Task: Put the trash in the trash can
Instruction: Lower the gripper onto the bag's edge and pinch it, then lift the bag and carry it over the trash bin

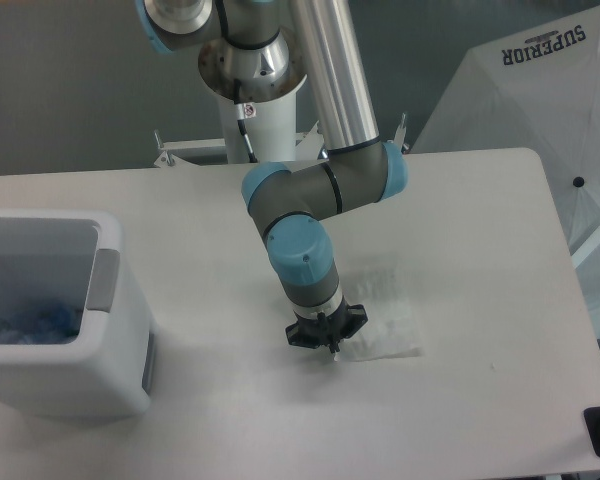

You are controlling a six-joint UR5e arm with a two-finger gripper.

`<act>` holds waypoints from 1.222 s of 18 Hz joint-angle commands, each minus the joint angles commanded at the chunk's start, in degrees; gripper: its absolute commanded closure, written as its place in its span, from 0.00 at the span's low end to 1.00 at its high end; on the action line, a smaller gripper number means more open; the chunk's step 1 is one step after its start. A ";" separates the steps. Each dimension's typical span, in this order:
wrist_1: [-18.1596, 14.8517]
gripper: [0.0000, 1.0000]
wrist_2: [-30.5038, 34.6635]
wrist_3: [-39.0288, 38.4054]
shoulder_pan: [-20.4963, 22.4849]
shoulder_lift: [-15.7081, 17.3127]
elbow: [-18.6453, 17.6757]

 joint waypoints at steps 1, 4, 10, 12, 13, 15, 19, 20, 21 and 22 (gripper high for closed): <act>0.00 0.97 -0.78 0.00 0.17 1.14 0.26; 0.00 0.96 -7.71 -0.61 1.05 6.58 1.57; -0.53 0.96 -15.29 -10.00 2.02 11.51 5.27; -0.53 0.96 -18.52 -15.52 1.85 13.88 7.55; -0.53 0.96 -19.76 -17.64 1.76 15.02 8.25; -0.53 0.95 -22.75 -21.08 1.85 18.18 8.61; -0.53 0.95 -28.21 -30.47 1.50 26.27 8.62; -0.53 0.95 -28.73 -33.11 1.32 27.94 8.61; -0.53 0.95 -29.44 -35.57 1.15 29.52 8.61; -0.53 0.95 -30.40 -37.51 1.06 30.84 8.44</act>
